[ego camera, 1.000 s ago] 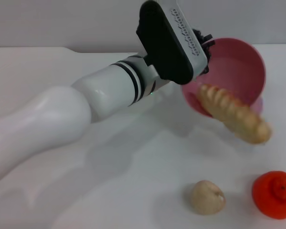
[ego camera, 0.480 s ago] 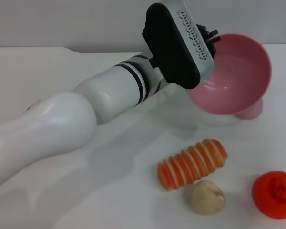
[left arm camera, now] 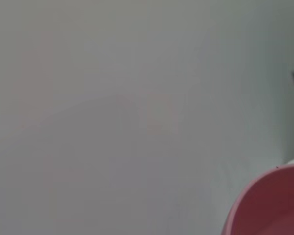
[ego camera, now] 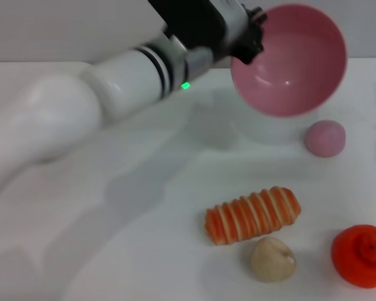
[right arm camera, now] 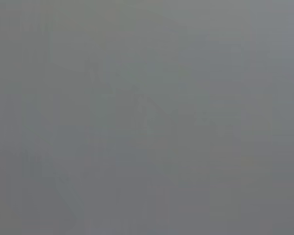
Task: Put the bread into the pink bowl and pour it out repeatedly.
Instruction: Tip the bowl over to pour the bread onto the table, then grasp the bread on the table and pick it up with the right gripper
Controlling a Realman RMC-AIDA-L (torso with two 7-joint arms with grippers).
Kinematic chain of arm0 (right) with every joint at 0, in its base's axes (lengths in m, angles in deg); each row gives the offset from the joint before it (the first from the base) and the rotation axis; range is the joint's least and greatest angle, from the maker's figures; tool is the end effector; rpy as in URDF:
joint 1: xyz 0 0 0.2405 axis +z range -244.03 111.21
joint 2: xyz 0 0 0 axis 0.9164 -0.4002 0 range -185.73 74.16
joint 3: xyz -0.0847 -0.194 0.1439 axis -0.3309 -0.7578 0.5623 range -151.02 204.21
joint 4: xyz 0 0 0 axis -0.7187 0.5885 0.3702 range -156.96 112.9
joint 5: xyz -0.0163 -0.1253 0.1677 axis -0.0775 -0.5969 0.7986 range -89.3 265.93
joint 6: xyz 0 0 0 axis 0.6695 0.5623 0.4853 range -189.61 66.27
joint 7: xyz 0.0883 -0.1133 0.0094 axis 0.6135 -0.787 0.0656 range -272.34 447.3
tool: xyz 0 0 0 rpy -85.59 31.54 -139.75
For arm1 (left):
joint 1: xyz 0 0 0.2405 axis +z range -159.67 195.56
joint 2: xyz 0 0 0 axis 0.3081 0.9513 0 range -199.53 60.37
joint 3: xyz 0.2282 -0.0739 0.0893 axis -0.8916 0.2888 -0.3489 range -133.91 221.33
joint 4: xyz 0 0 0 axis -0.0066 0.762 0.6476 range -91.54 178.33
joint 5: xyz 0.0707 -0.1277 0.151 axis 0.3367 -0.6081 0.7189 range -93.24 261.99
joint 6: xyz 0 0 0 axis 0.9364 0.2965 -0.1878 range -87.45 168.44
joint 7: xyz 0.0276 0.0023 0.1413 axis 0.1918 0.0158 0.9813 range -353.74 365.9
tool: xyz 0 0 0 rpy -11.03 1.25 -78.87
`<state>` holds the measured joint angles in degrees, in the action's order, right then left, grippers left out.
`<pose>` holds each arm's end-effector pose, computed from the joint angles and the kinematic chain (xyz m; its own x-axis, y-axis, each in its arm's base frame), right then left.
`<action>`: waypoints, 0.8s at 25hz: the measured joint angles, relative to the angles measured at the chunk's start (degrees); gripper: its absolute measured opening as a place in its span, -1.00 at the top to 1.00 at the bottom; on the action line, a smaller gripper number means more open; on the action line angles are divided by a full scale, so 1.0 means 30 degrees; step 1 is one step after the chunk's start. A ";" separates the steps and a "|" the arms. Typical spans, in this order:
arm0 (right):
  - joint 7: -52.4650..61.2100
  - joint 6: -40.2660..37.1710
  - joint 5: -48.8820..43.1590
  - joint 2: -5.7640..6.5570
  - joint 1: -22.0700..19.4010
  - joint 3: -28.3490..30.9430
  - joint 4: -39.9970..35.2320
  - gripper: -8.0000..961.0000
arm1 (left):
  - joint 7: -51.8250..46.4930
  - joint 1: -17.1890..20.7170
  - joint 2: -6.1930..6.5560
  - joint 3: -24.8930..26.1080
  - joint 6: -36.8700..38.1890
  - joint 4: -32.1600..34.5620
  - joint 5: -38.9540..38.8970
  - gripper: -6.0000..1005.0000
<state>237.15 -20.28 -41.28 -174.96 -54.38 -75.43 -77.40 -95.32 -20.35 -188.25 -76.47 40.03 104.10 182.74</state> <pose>0.2714 0.3696 0.0607 0.7612 0.1384 -0.6335 -0.6480 0.1979 -0.7355 -0.0716 0.3974 -0.1006 0.9528 -0.1816 0.2434 0.0669 -0.6562 -0.7516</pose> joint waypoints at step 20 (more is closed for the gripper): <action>-0.0659 -1.8787 0.0295 0.0419 0.1655 0.5716 -0.4120 -0.20 | -0.6131 -0.2069 0.1564 1.8060 1.9006 -0.4844 0.4453 0.75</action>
<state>235.18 -76.64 -40.40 -173.70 -49.42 -58.28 -89.76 -113.72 -26.55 -183.56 -22.29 97.05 89.56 196.10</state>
